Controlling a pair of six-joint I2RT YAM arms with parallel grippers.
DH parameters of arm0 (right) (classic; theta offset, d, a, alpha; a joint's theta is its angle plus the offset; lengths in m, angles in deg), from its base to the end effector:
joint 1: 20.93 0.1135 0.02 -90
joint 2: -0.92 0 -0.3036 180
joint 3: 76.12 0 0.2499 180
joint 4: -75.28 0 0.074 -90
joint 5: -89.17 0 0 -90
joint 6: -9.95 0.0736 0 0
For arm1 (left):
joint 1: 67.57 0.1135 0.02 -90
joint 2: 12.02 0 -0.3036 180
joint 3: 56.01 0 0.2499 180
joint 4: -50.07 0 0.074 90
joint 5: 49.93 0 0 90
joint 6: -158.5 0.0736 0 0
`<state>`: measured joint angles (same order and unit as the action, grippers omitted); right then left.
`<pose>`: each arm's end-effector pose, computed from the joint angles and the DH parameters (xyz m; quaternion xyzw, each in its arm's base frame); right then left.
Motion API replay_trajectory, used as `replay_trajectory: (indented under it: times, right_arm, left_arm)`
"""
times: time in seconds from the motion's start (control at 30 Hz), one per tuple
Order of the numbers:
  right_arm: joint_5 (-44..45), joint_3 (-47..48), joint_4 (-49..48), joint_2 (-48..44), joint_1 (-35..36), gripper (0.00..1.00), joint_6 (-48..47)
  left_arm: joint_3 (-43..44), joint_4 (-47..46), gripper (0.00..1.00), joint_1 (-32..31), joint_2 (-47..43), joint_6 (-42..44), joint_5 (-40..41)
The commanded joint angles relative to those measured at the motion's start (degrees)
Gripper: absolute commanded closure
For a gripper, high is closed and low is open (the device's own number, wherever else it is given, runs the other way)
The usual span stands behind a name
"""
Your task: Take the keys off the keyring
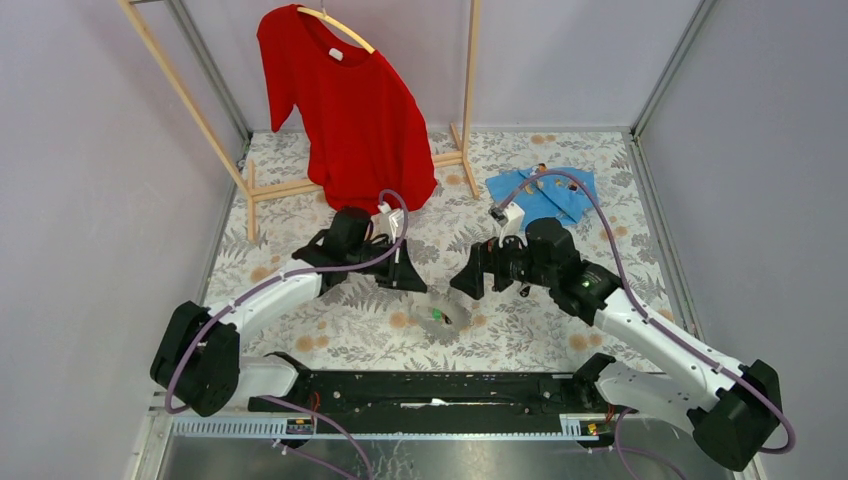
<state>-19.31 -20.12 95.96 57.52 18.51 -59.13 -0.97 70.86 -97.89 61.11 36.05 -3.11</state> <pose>0.1680 0.1684 0.3122 -0.2206 0.7896 0.3946 0.4149 0.2066 -0.1792 0.2463 0.1431 0.8416 -0.4923 0.1696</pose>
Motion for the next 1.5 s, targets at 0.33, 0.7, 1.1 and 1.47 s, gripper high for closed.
replay_trajectory:
  times: [0.33,0.7,1.1,1.47]
  right_arm:
    - [-25.0,-1.0,5.2,3.5,0.4,0.13,-2.9]
    - [-29.8,-4.1,-3.9,9.1,3.1,0.32,3.3]
    - [-33.2,-5.2,-12.7,12.2,3.2,0.66,9.6]
    - [-30.3,-5.3,-18.5,12.6,2.7,1.00,18.6]
  left_arm:
    - [7.0,10.5,1.00,-0.5,-3.0,14.5,-18.2]
    - [8.6,6.5,1.00,-0.7,-2.4,12.1,-20.1]
    - [8.4,-0.4,1.00,-0.7,-2.5,6.3,-19.6]
    - [8.5,-1.4,0.70,2.7,-3.9,0.9,-10.3]
